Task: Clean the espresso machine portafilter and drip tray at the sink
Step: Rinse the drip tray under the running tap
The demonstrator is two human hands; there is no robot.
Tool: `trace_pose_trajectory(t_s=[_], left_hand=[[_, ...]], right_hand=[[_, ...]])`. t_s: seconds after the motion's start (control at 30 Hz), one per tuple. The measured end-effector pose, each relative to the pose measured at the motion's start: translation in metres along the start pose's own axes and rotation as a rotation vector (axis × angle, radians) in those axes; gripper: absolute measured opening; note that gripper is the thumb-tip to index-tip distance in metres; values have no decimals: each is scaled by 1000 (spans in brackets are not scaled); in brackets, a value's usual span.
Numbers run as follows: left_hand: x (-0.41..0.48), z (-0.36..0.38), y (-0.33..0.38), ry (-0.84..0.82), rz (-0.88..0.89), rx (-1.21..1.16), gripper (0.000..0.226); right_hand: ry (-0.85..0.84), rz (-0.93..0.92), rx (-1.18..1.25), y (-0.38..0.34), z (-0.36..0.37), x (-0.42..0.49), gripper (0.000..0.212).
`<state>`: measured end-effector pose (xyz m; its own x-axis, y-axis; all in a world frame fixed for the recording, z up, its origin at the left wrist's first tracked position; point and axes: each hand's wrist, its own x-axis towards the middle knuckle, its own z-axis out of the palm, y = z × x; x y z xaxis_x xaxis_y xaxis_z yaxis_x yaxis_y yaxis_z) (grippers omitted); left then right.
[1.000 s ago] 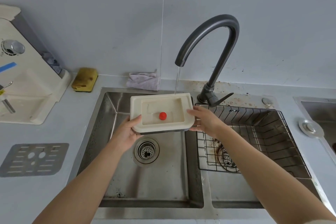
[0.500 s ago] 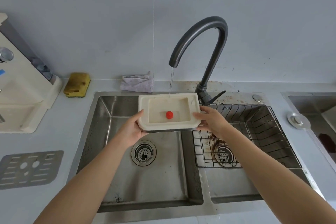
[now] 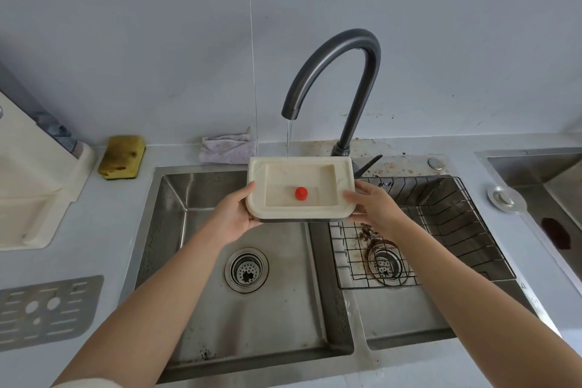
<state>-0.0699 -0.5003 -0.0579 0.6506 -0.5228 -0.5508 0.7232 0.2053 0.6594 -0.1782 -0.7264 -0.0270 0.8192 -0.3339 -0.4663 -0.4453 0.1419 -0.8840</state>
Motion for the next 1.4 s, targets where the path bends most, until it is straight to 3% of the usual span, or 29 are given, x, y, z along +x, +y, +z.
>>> trace_pose_trajectory(t_s=[0.27,0.5,0.83,1.4], left_hand=[[10,0,9,-55,8,35,27],[13,6,2,-74,-20,19,21],[16,19,-17,-73,-87,19,23],[19,32,-2,-99,-45,58,22]], right_hand=[[40,-54,100,-1,0,-1,46],[55,-67,85,-5,-7,-10,32],[126,-13,32,3,-24,-20,38],[134,-83,109,2,-29,-22,49]])
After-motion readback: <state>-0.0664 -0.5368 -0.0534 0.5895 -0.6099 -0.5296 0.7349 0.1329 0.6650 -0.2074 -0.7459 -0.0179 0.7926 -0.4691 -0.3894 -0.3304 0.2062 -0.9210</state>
